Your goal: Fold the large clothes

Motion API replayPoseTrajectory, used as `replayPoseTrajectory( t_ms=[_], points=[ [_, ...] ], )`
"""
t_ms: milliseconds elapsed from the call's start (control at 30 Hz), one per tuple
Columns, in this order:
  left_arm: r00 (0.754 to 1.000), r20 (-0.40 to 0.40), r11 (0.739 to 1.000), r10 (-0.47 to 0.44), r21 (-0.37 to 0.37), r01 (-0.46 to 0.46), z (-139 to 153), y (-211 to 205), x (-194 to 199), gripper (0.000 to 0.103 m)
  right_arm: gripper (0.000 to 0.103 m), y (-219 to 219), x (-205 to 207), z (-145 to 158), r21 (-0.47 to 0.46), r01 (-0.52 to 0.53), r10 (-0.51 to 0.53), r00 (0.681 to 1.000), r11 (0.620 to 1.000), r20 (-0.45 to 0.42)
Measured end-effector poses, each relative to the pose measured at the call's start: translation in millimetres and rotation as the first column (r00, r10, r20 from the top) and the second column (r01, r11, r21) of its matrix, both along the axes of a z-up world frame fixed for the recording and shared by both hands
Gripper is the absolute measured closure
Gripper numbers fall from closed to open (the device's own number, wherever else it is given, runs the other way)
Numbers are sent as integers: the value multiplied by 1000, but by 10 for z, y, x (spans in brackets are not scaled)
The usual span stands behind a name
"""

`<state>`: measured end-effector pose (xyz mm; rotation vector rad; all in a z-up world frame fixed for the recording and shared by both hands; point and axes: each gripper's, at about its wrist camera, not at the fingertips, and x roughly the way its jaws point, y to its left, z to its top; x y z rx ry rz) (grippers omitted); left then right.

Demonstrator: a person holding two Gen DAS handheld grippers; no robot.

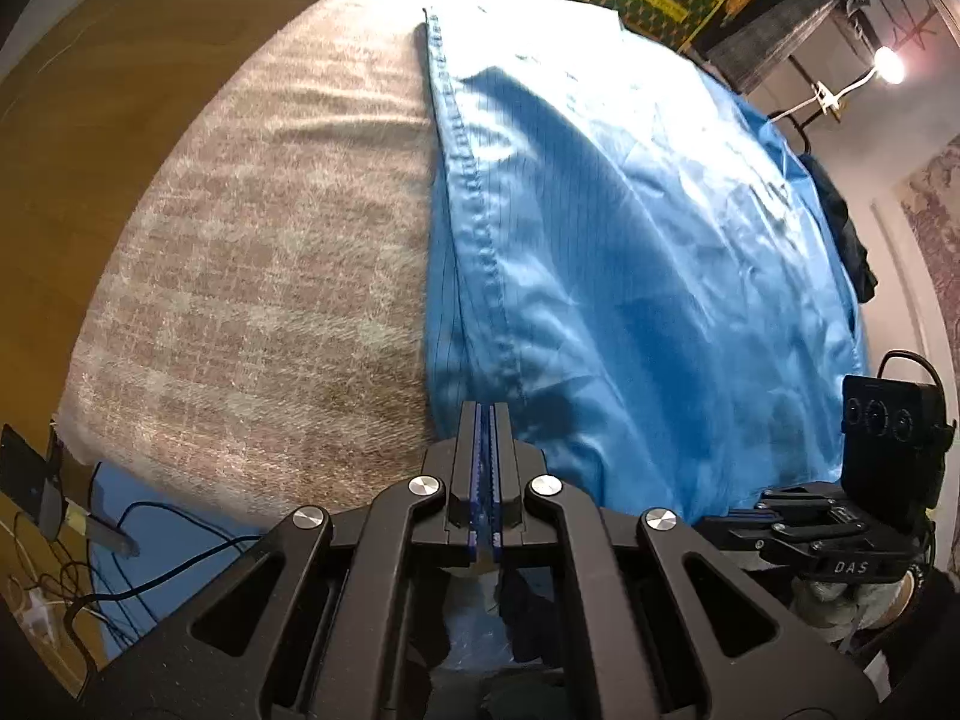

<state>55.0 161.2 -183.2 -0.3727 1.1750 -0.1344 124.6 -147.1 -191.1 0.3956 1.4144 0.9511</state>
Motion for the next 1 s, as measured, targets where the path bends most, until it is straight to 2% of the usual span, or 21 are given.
replayPoseTrajectory(
  t_ms=[100, 133, 167, 233, 333, 433, 533, 567, 600, 633, 667, 700, 767, 833, 900, 967, 1000],
  points=[
    [999, -21, 998, 33, -62, -34, -11, 54, -2, 101, 101, -31, 63, -13, 10, 30, -30, 1000, 999, 0],
    [999, -42, 995, 34, -90, -38, -35, 64, 0, 92, 101, -39, 93, -42, 18, 42, -42, 999, 999, -6],
    [998, -54, 994, 33, -105, -39, -56, 63, -10, 76, 101, -67, 98, -53, 25, 49, -49, 999, 998, -13],
    [998, -58, 994, 30, -106, -36, -75, 19, -28, 64, 101, -87, 97, -53, 30, 55, -55, 998, 998, -16],
    [997, -60, 997, 38, -62, -42, -77, -27, -44, 64, 101, -45, 78, -74, 20, 49, -49, 999, 999, -7],
    [996, -58, 993, 73, -88, -78, -67, 41, -54, 64, 101, -15, 54, -94, 20, 54, -54, 998, 998, -11],
    [996, -85, 991, 32, -125, -43, -120, -22, -32, 64, 101, -110, 25, -68, 45, 70, -69, 997, 997, -28],
    [995, -94, 993, 25, -114, -36, -146, -60, -32, 64, 101, -107, 23, -74, 56, 75, -73, 997, 996, -32],
    [995, -103, 998, 15, -65, -22, -181, -128, -27, 65, 101, -95, 11, -83, 68, 81, -79, 996, 994, -37],
    [994, -108, 1000, 8, -13, -10, -196, -180, -20, 81, 101, -76, 2, -81, 78, 90, -87, 995, 993, -41],
    [994, -112, 999, 7, 44, -3, -204, -219, -14, 88, 101, -67, -5, -76, 82, 94, -91, 995, 992, -41],
    [993, -114, 997, 13, 71, -5, -199, -237, -13, 88, 101, -53, -5, -63, 86, 96, -93, 995, 992, -39],
    [992, -113, 997, 50, 71, -42, -160, -213, -41, 89, 101, -16, -27, -26, 78, 96, -95, 995, 992, -20],
    [995, -86, 995, 47, 90, -39, -54, -245, -81, 89, 99, 19, -76, 10, 57, 82, -82, 997, 995, -3],
    [997, -70, 994, 44, 107, -37, 46, -288, -106, 80, 97, 63, -113, 40, 10, 68, -68, 997, 998, 25],
    [994, -53, 992, 95, 88, -90, 150, -235, -132, 42, 97, 60, -137, 113, -31, 67, -65, 996, 997, 58],
    [989, -50, 989, 137, 61, -134, 196, -181, -136, 39, 97, 43, -133, 155, -40, 69, -66, 995, 997, 69]
  ],
)
